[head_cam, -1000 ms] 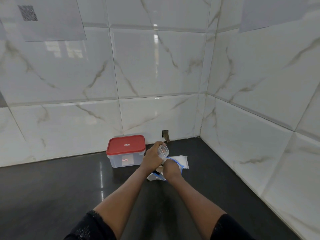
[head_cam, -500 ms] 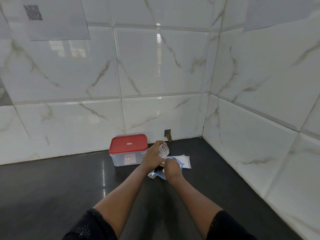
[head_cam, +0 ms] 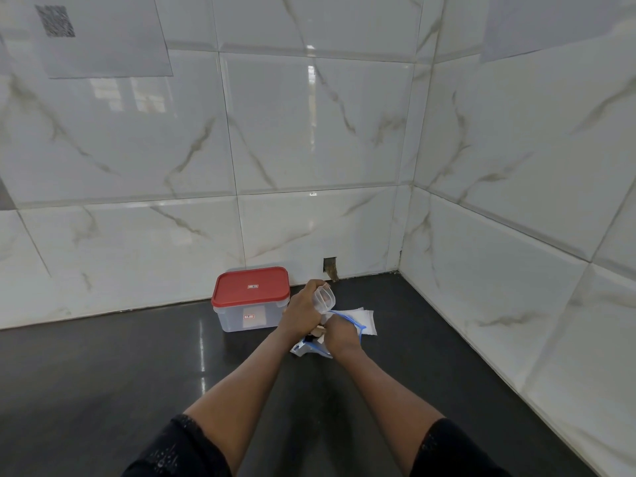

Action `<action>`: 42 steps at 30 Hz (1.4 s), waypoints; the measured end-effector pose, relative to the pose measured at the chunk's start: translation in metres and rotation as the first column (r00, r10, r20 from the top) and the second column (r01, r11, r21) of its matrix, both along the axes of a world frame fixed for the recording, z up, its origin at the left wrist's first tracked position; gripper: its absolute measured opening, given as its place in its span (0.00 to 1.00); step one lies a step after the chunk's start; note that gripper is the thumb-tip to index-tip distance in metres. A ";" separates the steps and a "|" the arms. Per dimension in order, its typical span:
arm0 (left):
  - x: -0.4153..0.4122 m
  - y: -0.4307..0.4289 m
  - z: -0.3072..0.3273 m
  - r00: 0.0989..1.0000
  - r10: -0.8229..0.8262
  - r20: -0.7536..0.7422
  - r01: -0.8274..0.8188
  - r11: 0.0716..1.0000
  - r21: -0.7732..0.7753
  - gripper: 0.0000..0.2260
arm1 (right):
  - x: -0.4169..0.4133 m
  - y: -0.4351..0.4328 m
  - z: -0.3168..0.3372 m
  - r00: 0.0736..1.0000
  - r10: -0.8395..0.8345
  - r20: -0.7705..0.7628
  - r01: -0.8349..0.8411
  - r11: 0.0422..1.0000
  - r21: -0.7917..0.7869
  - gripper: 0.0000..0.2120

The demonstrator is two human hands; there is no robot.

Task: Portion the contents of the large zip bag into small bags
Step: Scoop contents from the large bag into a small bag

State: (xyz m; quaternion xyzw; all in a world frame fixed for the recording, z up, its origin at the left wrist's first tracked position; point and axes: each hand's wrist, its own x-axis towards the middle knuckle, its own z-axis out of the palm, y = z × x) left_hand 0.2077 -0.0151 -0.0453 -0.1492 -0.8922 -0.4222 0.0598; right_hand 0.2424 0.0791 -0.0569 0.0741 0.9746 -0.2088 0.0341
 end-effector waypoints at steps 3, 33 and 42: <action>-0.001 -0.002 0.000 1.000 0.001 0.004 -0.001 1.000 0.010 0.25 | 0.003 -0.002 0.000 1.000 0.013 0.015 -0.013 1.000 -0.015 0.08; 0.013 -0.013 -0.005 1.000 0.009 -0.005 -0.009 1.000 -0.024 0.22 | 0.011 -0.011 -0.004 0.974 -0.226 -0.027 0.185 0.853 -0.489 0.16; 0.015 -0.023 -0.006 0.999 -0.030 0.015 0.030 0.999 -0.026 0.21 | 0.006 -0.026 -0.012 0.955 -0.291 0.050 0.265 0.770 -0.581 0.13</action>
